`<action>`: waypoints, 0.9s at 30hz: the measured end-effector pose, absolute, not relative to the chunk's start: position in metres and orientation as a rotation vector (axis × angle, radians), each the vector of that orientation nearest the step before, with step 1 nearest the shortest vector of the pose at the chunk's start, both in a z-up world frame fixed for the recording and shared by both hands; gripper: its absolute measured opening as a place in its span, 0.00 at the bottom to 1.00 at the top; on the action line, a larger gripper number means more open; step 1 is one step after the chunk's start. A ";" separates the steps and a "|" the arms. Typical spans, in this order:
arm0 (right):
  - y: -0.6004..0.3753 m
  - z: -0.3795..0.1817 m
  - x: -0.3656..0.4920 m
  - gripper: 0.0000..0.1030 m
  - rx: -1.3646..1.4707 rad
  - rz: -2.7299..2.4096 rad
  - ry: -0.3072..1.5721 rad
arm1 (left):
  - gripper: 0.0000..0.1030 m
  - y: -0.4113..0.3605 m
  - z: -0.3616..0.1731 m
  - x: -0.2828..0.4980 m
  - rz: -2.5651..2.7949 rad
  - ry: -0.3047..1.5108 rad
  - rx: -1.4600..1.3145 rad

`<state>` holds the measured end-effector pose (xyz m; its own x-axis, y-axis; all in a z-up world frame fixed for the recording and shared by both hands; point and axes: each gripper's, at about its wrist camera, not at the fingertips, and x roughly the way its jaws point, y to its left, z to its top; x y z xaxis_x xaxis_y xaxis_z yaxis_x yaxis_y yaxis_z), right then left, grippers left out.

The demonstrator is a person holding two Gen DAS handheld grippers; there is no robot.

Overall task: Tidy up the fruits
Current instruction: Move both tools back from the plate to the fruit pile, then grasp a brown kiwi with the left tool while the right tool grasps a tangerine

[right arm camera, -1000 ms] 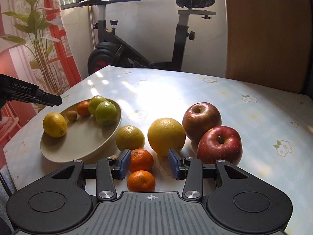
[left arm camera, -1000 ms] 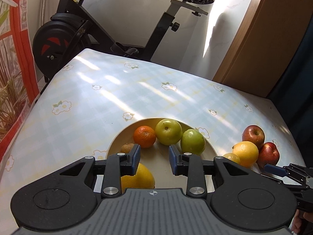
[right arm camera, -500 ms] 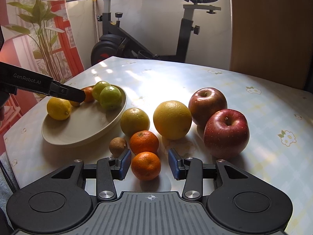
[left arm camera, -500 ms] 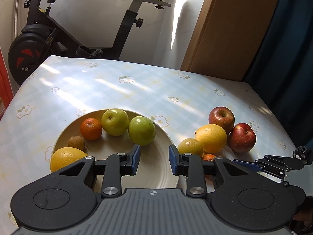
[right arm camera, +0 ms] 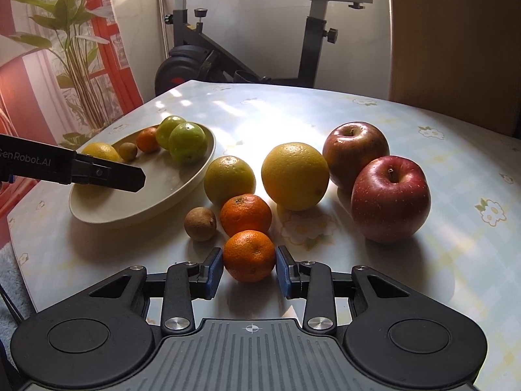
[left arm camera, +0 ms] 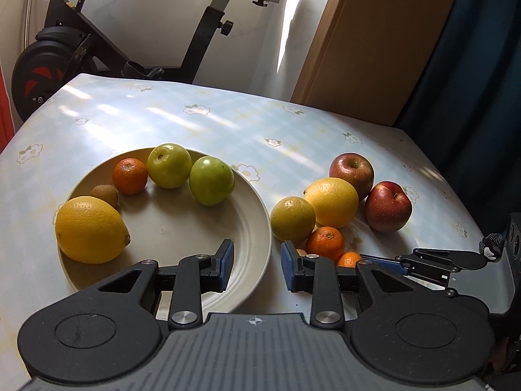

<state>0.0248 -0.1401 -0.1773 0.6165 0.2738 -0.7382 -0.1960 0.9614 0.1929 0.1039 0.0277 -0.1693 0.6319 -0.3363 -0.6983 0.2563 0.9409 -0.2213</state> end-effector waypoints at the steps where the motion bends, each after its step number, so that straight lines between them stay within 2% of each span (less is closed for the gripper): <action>1: -0.141 -0.177 0.024 0.31 0.100 0.271 0.862 | 0.32 0.026 -0.169 0.104 -0.346 0.820 -0.101; 27: -0.173 -0.173 0.010 0.31 0.161 0.214 0.809 | 0.32 -0.047 -0.189 0.128 -0.547 0.919 0.232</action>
<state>0.0099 -0.1730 -0.1732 0.6705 0.2505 -0.6983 -0.1280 0.9662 0.2237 0.1279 -0.0470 -0.1892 0.4828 -0.3476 -0.8038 0.5401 0.8407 -0.0391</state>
